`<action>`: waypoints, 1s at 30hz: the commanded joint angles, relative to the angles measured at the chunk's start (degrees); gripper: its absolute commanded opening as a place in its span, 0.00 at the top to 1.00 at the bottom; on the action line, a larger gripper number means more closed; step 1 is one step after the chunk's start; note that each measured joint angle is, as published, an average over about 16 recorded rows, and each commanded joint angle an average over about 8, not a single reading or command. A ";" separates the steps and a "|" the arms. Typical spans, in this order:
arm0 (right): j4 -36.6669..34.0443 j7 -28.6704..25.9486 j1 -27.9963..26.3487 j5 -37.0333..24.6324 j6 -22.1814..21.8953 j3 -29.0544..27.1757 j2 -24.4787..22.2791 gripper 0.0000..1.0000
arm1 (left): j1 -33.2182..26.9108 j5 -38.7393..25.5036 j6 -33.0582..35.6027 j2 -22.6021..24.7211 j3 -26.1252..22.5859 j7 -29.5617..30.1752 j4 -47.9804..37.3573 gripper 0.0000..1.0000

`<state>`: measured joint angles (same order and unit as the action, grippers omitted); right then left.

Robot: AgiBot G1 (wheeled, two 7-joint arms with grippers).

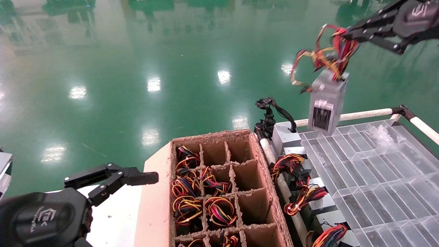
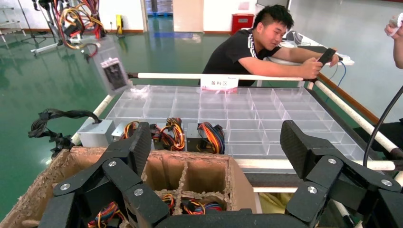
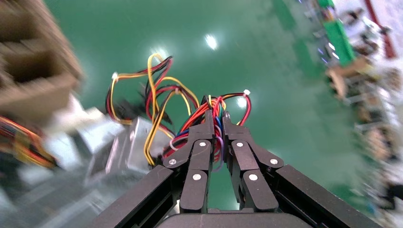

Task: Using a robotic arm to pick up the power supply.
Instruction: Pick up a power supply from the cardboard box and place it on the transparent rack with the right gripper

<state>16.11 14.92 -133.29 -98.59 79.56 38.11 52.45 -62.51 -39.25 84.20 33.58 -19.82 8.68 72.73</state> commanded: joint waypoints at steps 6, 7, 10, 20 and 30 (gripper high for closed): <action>-5.18 4.75 -2.12 -6.01 -8.72 3.20 3.60 1.00 | 0.00 0.00 0.00 0.00 -0.01 0.00 0.00 0.00; -5.80 5.43 -2.12 -6.70 -9.61 3.64 4.18 1.00 | 0.00 0.00 0.00 0.00 -0.01 0.00 0.00 0.00; -7.45 7.66 -1.85 -9.03 -12.35 5.15 5.80 1.00 | 0.00 0.01 0.00 0.00 -0.01 0.00 0.00 0.00; -12.21 12.10 1.06 -12.63 -20.00 7.53 10.64 1.00 | 0.00 0.01 -0.01 -0.01 -0.02 -0.01 0.00 0.00; -14.95 13.39 5.41 -12.49 -23.09 7.48 14.58 1.00 | -0.01 0.02 -0.01 -0.01 -0.03 -0.01 0.00 0.00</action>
<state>1.36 28.13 -128.05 -111.00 56.37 45.53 67.05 -62.52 -39.23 84.19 33.57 -19.84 8.66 72.73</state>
